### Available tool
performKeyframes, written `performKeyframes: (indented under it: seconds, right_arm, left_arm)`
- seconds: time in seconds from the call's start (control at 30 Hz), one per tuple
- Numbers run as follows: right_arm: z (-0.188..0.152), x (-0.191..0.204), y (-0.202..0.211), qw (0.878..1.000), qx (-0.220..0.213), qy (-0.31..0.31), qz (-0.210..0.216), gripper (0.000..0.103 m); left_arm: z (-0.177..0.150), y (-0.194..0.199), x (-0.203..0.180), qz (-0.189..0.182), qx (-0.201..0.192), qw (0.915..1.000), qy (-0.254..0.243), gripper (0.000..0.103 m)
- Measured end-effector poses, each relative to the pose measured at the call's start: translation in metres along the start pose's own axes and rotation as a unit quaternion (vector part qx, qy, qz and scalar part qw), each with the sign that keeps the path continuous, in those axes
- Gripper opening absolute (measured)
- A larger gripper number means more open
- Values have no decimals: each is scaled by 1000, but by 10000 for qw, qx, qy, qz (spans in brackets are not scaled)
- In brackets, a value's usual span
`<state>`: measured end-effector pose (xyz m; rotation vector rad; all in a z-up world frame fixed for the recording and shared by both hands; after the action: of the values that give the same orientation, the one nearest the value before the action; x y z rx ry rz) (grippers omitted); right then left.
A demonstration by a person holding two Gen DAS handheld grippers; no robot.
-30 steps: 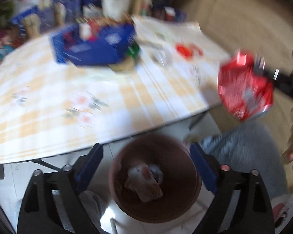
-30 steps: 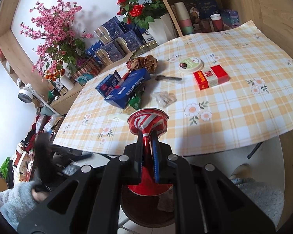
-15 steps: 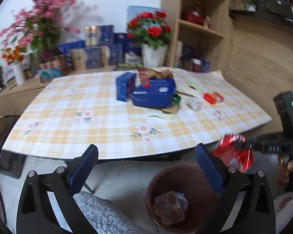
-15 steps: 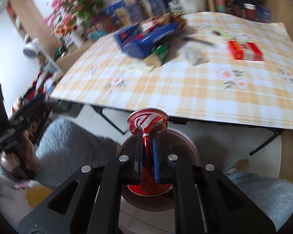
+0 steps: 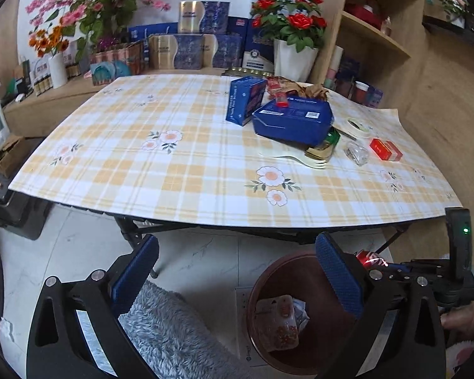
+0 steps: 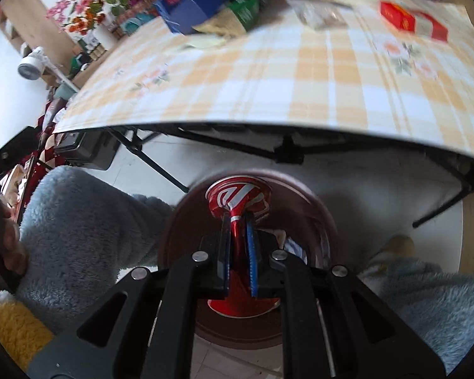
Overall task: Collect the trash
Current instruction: 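Return the right tool to the table toward the red cigarette pack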
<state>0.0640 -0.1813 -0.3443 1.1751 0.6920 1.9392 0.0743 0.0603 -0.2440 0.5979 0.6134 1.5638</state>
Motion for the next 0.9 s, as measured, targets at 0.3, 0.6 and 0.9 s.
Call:
performKeyframes:
  seconds: [0.3, 0.6, 0.9]
  right_arm:
    - [-7, -2, -2, 10000, 71, -31, -42, 13]
    - [-11, -2, -12, 9994, 288, 74, -181, 13]
    - [-10, 4, -10, 9996, 202, 152, -140, 91]
  left_arm:
    - [3, -2, 1, 94, 1, 9999, 61, 97]
    - [2, -5, 4, 127, 80, 9998, 106, 97]
    - [2, -5, 10, 119, 82, 9996, 251, 97]
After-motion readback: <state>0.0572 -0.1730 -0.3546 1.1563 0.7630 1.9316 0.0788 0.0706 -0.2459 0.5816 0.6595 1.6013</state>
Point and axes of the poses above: each gripper's, at about its wrist camera, not at the fingertips, and y roughly against the way its jaws point, x to its left, z to its top, the point moved 6 cm from there along -y, roughly the way its jaws point, and after that the axes turned 11 degrees about z, right-handed, at the moved point
